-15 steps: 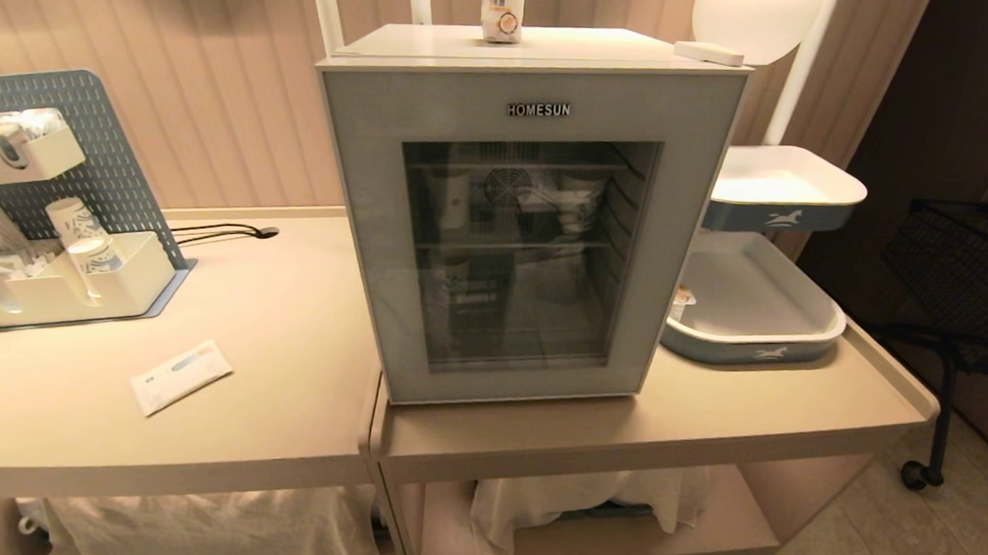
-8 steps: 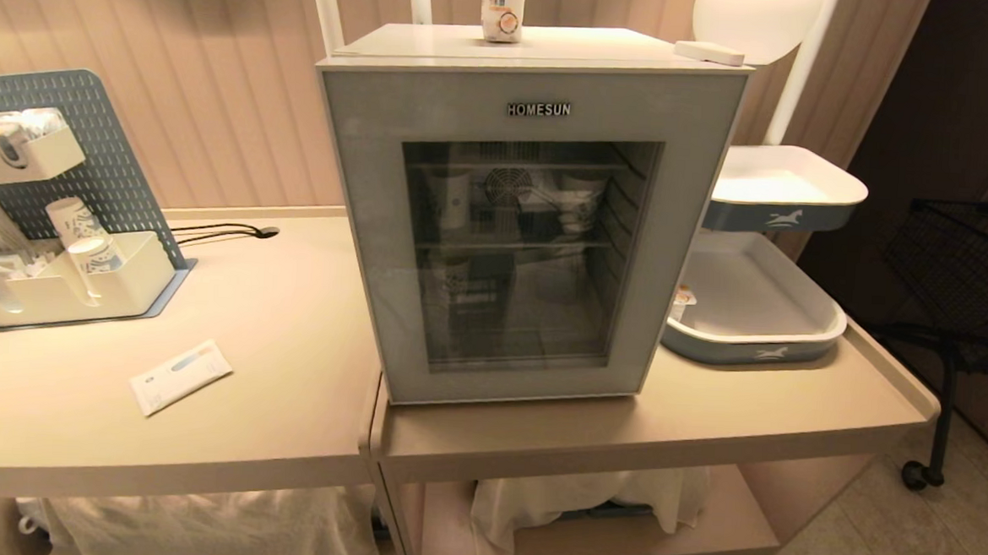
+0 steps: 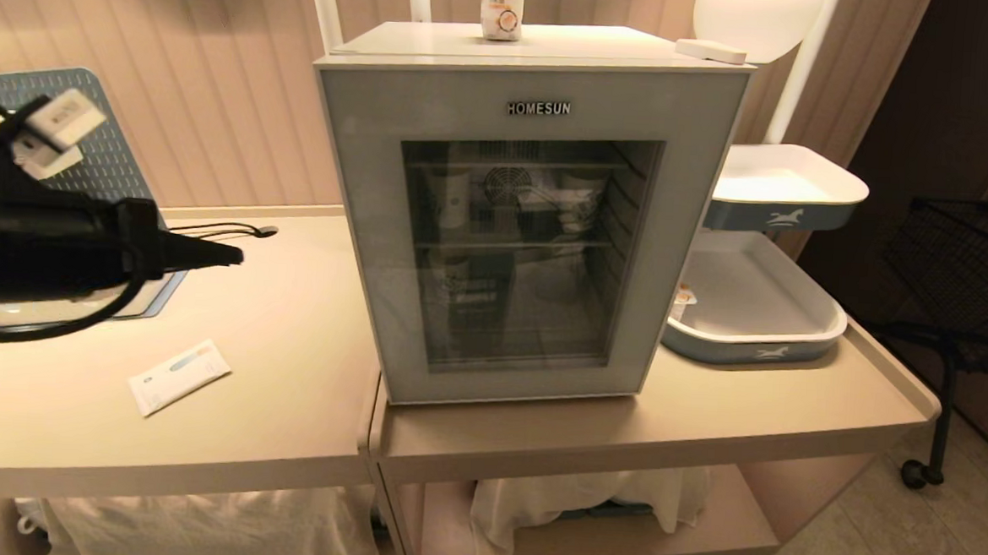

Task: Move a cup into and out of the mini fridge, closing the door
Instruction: Open the freezer door

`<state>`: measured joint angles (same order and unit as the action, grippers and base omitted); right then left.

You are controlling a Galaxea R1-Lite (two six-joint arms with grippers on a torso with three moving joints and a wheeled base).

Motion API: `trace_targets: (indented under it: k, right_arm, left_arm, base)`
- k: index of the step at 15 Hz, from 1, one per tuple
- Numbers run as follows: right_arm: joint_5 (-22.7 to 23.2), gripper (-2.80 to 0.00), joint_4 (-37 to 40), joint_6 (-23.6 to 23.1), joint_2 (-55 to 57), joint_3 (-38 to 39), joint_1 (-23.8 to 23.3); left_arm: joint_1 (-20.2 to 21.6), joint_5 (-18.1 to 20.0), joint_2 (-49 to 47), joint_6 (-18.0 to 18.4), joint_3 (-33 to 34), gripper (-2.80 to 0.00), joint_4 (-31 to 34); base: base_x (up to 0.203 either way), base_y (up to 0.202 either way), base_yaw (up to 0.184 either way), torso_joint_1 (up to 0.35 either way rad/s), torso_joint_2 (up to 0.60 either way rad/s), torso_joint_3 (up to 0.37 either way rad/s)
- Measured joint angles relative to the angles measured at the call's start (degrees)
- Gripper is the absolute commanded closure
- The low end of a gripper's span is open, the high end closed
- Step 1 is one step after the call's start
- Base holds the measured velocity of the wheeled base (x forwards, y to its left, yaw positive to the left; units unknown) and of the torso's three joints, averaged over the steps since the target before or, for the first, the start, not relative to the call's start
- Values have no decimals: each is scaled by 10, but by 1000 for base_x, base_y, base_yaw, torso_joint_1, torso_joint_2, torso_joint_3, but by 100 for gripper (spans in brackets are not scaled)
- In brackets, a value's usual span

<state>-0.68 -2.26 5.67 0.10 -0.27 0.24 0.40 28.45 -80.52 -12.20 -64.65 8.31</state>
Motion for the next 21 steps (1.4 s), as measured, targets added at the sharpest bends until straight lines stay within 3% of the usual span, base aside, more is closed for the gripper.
trace_targets:
  k: [4, 7, 10, 11, 13, 18, 21]
  right_arm:
    - [0, 0, 0, 0, 0, 0, 0]
    - [0, 0, 0, -1, 0, 0, 0]
    - [0, 0, 0, -1, 0, 0, 0]
    - [0, 0, 0, -2, 0, 0, 0]
    - [0, 0, 0, -2, 0, 0, 0]
    - [1, 0, 0, -2, 0, 0, 0]
    - [1, 0, 0, -3, 0, 0, 0]
  left_arm:
    - [2, 75, -88, 3, 40, -280, -138]
    - [3, 130, -143, 1, 100, -280, -327]
    - [1, 194, -196, -56, 157, -280, -540]
    - [0, 225, -207, -76, 165, -280, -582]
    - [0, 270, -224, -85, 167, -280, -620]
    - [-1, 354, -233, -79, 186, -280, -633]
    - [-1, 358, -241, -29, 192, -280, -632]
  base:
    - [0, 0, 0, 0, 0, 0]
    - [0, 0, 0, 0, 0, 0]
    - [0, 0, 0, 0, 0, 0]
    - [0, 0, 0, 0, 0, 0]
    - [0, 0, 0, 0, 0, 0]
    - [0, 0, 0, 0, 0, 0]
    - [0, 0, 0, 0, 0, 0]
